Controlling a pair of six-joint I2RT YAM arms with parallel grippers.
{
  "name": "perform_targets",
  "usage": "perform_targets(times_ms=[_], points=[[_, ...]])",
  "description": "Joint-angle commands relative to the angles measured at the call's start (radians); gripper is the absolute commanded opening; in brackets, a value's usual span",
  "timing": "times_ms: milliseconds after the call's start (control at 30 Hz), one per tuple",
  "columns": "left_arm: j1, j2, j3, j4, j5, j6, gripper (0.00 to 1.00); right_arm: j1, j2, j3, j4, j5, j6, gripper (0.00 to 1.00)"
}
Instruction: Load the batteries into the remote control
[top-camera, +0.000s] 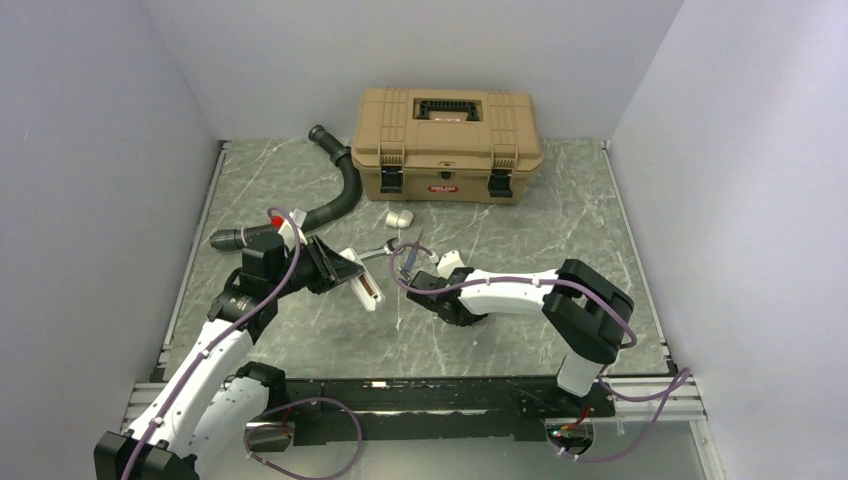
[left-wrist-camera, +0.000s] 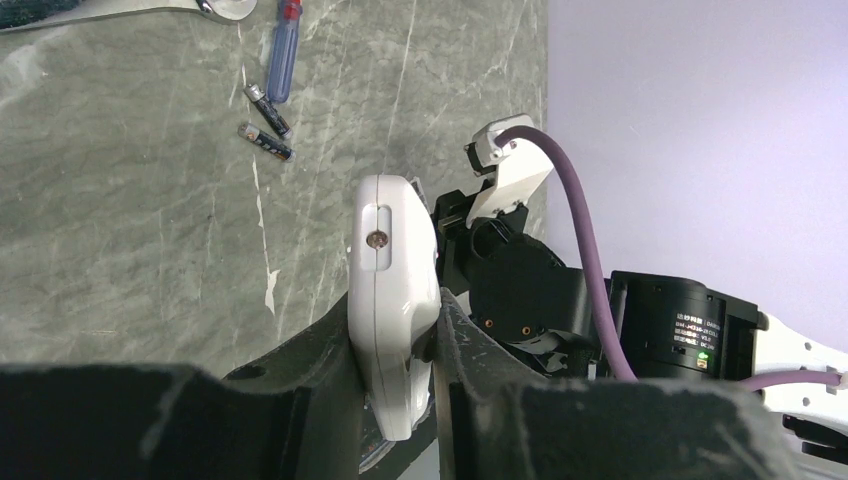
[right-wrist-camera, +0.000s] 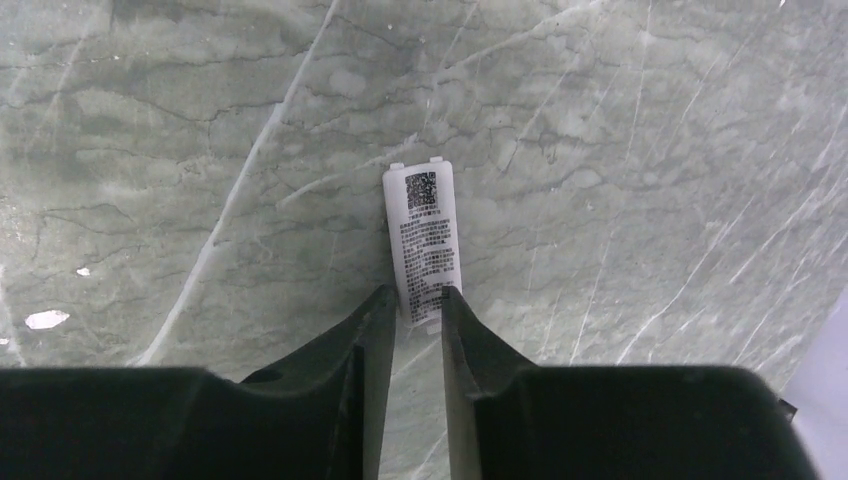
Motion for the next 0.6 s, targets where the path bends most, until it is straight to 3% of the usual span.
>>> perform_targets(times_ms=[0,433,567], points=[[0.006,-0.015,0.001,0.017,0.025,0.014,0.0,-0.003,-0.004,-0.003,0.036,-0.021,-0.015,0.3],[0.027,-0.005,0.011,-0.016,0.022,0.035,0.0,-0.007,-0.231,0.031,0.158,-0.12,-0.115,0.5],[0.039,-0.017,0.014,-0.033,0.02,0.043,0.0,-0.053,-0.268,0.061,0.191,-0.172,-0.133,0.51]])
